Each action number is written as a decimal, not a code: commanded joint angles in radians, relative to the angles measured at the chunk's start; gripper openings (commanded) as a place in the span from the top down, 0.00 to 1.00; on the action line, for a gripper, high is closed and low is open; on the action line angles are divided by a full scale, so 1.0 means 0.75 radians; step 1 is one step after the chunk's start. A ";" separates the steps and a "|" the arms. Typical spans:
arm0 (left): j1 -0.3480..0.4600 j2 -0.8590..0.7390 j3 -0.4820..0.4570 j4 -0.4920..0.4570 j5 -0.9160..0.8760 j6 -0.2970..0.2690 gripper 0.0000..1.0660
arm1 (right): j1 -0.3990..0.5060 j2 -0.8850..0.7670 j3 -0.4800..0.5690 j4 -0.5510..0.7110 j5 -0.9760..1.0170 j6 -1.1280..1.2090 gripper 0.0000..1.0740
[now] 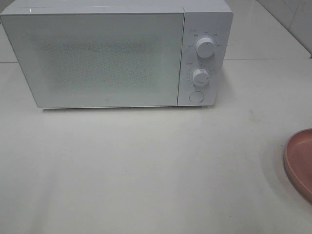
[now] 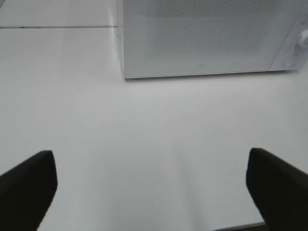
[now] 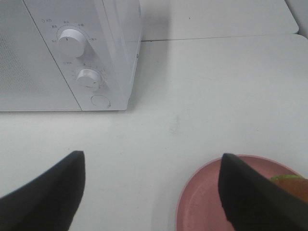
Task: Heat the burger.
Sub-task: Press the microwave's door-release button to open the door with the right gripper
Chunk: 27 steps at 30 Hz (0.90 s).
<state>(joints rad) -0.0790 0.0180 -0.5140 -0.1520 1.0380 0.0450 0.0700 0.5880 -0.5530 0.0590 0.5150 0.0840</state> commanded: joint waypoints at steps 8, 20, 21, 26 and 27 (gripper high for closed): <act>-0.007 0.001 0.003 -0.005 -0.008 -0.005 0.06 | 0.003 0.184 -0.011 0.003 -0.205 0.012 0.30; -0.007 0.001 0.003 -0.005 -0.008 -0.005 0.06 | 0.003 0.448 -0.011 -0.025 -0.537 0.012 0.30; -0.007 0.001 0.003 -0.005 -0.008 -0.005 0.06 | 0.003 0.448 -0.011 -0.025 -0.537 0.012 0.30; -0.007 0.001 0.003 -0.005 -0.008 -0.005 0.06 | 0.003 0.527 0.016 -0.112 -0.745 0.012 0.30; -0.007 0.001 0.003 -0.005 -0.008 -0.005 0.06 | 0.003 0.527 0.016 -0.112 -0.745 0.012 0.30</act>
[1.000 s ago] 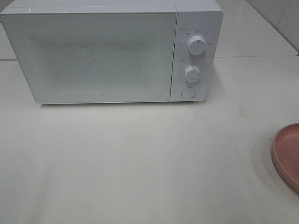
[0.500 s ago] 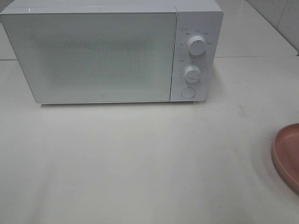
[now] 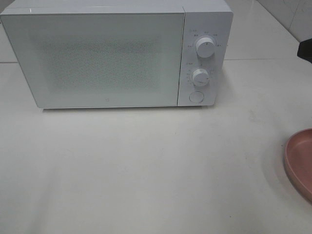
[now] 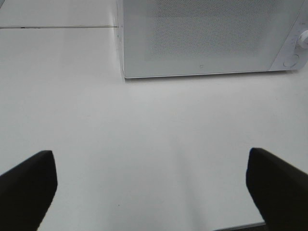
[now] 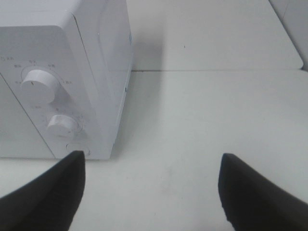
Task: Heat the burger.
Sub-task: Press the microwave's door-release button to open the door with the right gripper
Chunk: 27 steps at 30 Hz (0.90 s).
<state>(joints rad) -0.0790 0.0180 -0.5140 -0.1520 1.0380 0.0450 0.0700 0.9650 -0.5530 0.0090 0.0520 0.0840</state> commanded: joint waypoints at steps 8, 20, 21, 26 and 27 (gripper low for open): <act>-0.007 0.001 0.003 -0.005 -0.008 -0.005 0.06 | 0.003 0.112 0.200 -0.051 -0.629 -0.005 0.30; -0.007 0.001 0.003 -0.005 -0.008 -0.005 0.06 | 0.003 0.347 0.424 0.039 -1.245 -0.125 0.30; -0.007 0.001 0.003 -0.005 -0.008 -0.005 0.06 | 0.003 0.363 0.433 0.056 -1.269 -0.137 0.30; -0.007 0.001 0.003 -0.005 -0.008 -0.005 0.06 | 0.031 0.455 0.473 0.092 -1.367 -0.151 0.30; -0.007 0.001 0.003 -0.005 -0.008 -0.005 0.06 | 0.031 0.455 0.473 0.092 -1.367 -0.151 0.30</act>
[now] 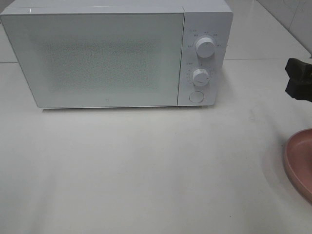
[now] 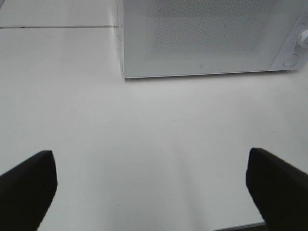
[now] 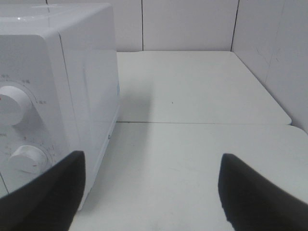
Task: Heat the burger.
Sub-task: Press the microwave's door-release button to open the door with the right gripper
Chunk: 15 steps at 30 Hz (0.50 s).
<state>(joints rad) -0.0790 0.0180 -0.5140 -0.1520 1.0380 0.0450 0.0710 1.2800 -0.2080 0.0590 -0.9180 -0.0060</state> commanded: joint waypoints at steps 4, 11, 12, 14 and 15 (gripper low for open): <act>-0.007 0.001 0.003 -0.005 -0.008 -0.005 0.06 | 0.191 0.111 0.013 0.155 -0.151 -0.107 0.30; -0.007 0.001 0.003 -0.005 -0.008 -0.005 0.06 | 0.411 0.256 0.013 0.380 -0.276 -0.179 0.30; -0.007 0.001 0.003 -0.005 -0.008 -0.005 0.06 | 0.483 0.301 0.011 0.440 -0.308 -0.188 0.30; -0.007 0.001 0.003 -0.005 -0.008 -0.005 0.06 | 0.513 0.320 0.008 0.465 -0.316 -0.192 0.30; -0.007 0.001 0.003 -0.005 -0.008 -0.005 0.06 | 0.589 0.368 0.001 0.535 -0.339 -0.197 0.30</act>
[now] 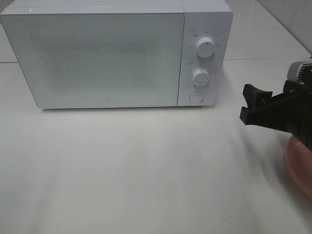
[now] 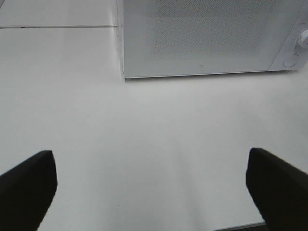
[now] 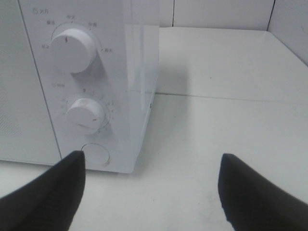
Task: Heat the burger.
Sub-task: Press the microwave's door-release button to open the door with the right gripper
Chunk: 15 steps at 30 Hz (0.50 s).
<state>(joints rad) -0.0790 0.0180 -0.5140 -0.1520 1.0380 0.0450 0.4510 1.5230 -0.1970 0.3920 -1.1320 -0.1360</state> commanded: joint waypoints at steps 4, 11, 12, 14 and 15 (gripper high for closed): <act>-0.007 0.001 0.003 -0.005 -0.008 -0.005 0.06 | 0.215 0.133 -0.049 0.217 -0.081 -0.041 0.30; -0.007 0.001 0.003 -0.005 -0.008 -0.005 0.06 | 0.361 0.255 -0.123 0.348 -0.091 -0.044 0.30; -0.007 0.001 0.003 -0.005 -0.008 -0.005 0.06 | 0.389 0.283 -0.147 0.373 -0.085 -0.044 0.30; -0.007 0.001 0.003 -0.005 -0.008 -0.005 0.06 | 0.417 0.296 -0.169 0.392 -0.079 -0.044 0.30; -0.007 0.001 0.003 -0.004 -0.008 -0.005 0.06 | 0.428 0.303 -0.183 0.403 -0.079 -0.044 0.30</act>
<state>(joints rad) -0.0790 0.0180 -0.5140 -0.1520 1.0380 0.0450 0.7660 1.7510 -0.3250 0.6850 -1.1810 -0.1610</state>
